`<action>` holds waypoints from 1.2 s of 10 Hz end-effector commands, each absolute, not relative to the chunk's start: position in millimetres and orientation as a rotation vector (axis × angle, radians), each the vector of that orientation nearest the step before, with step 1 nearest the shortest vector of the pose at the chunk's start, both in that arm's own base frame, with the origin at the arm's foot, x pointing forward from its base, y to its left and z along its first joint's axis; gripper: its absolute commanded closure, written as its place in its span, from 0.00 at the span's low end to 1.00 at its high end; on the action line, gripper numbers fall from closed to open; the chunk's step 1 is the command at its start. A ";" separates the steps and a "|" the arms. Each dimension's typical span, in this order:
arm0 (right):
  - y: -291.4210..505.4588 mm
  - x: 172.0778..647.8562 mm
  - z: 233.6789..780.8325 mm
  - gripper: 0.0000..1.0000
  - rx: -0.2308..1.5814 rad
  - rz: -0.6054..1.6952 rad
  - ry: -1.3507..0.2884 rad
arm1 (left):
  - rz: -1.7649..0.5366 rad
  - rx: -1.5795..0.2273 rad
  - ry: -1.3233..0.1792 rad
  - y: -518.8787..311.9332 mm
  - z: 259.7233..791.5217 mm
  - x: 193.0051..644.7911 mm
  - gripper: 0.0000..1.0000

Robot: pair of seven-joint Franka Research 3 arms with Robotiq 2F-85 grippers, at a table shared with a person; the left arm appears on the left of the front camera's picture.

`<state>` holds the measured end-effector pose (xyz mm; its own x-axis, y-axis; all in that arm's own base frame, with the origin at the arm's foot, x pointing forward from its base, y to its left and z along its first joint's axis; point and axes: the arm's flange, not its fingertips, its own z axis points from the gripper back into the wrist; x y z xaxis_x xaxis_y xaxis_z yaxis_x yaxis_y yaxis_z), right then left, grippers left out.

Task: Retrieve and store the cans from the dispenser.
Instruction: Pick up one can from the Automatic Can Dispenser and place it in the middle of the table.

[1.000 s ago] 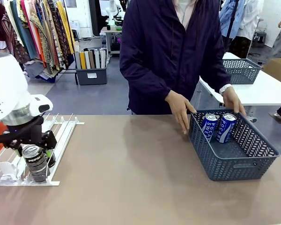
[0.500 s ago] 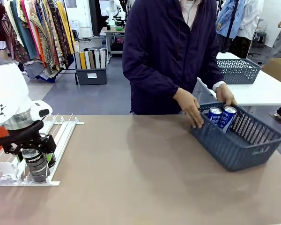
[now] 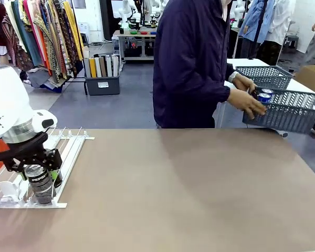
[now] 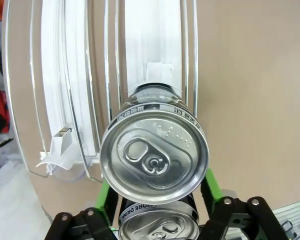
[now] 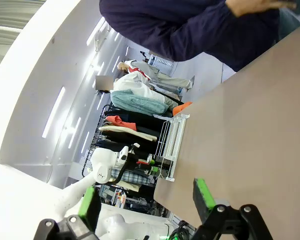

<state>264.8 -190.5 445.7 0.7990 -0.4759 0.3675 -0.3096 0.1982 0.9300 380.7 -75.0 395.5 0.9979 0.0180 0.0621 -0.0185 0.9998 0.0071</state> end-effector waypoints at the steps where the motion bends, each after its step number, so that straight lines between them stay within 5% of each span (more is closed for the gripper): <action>1: -189.7 268.0 451.5 0.00 1.421 -0.133 -0.715 | 0.011 -0.009 -0.043 -71.1 391.2 368.2 1.00; 7: -189.7 268.0 451.5 0.00 1.421 -0.133 -0.715 | 0.014 -0.027 -0.063 -71.2 406.4 363.9 1.00; 12: -189.7 268.0 451.5 0.00 1.421 -0.133 -0.715 | 0.001 -0.130 -0.122 -44.4 536.8 290.2 1.00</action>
